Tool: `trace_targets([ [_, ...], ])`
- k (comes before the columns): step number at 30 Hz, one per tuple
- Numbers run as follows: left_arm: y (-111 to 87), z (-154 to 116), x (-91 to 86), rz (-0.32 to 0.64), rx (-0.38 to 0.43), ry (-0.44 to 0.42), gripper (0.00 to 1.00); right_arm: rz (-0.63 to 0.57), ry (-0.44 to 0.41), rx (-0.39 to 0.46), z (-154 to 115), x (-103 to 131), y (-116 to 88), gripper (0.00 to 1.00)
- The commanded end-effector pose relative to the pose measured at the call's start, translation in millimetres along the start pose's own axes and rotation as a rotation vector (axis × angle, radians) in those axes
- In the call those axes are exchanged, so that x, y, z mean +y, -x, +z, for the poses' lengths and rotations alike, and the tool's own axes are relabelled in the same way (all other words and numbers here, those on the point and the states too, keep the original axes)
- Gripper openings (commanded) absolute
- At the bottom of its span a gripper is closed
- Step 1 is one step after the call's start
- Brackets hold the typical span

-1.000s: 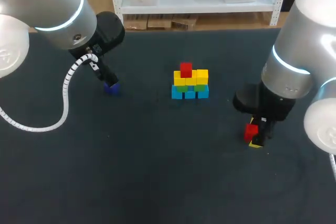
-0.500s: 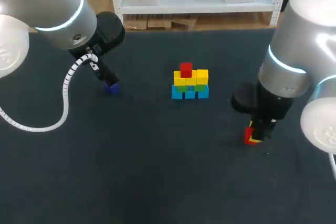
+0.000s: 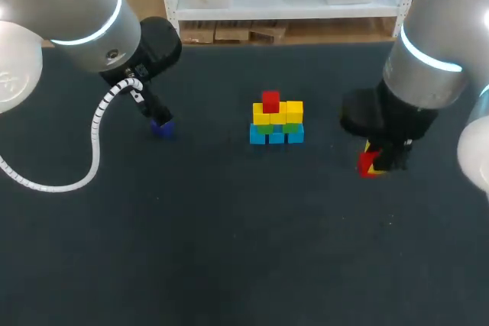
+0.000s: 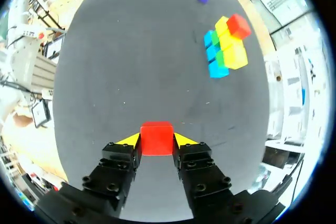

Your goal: Place the blue cubes, place green cubes on the blue cubes, place the yellow cubes on the green cubes, then place the red cubes on the yellow cubes, and place purple cube on the red cubes.

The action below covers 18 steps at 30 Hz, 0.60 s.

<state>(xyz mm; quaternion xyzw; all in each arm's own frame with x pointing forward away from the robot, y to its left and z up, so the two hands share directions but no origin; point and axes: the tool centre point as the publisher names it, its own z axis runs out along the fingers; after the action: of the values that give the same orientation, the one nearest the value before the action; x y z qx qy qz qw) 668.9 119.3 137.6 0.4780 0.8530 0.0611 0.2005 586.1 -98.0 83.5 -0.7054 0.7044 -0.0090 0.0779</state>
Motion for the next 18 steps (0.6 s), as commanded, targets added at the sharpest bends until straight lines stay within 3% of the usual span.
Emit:
trace_targets([
  [1, -1.2, -0.3, 1.0, 0.003, -0.002, -0.003, 1.0, -0.014, 0.008, -0.001, -41.2, -12.6, 6.4, 0.0],
  [6, -1.2, -0.3, 1.0, 0.003, -0.002, -0.003, 1.0, -0.044, -0.019, -0.012, -65.0, -27.6, 18.2, 0.0],
  [18, -1.2, -0.3, 1.0, 0.003, -0.002, -0.003, 1.0, -0.08, -0.032, -0.031, -73.3, -62.0, 39.6, 0.0],
])
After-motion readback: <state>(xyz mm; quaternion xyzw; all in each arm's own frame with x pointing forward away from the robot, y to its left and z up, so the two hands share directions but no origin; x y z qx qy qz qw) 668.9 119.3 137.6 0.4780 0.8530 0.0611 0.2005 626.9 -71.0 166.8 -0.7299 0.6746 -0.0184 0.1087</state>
